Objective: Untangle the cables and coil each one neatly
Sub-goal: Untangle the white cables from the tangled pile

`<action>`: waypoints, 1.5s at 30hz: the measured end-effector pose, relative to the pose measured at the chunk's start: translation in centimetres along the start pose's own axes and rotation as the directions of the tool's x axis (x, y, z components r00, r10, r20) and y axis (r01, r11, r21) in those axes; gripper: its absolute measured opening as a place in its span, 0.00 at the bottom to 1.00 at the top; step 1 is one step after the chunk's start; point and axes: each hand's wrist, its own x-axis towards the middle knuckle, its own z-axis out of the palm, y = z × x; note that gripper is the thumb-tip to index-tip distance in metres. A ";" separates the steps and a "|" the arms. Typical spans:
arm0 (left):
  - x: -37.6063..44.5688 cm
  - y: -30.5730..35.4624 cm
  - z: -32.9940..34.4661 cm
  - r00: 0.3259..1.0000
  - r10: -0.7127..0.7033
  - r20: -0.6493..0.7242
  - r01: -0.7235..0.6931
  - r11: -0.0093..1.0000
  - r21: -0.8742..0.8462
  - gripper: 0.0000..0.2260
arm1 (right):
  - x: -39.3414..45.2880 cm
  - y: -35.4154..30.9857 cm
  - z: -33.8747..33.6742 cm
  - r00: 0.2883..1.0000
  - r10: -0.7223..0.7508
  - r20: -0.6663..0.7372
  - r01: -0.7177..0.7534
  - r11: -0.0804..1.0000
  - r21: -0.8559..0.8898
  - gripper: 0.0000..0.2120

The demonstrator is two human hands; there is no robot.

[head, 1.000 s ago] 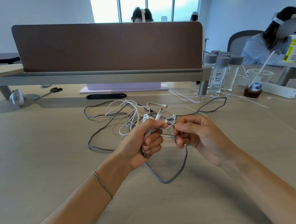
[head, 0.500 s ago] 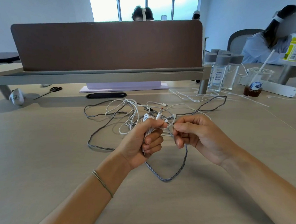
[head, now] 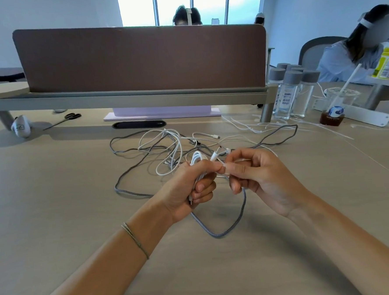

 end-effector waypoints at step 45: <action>1.0 0.9 -3.5 0.860 0.271 -0.431 -0.112 0.927 0.359 0.07 | 0.3 -1.0 -1.4 0.943 -0.257 -0.210 0.068 0.770 -0.634 0.10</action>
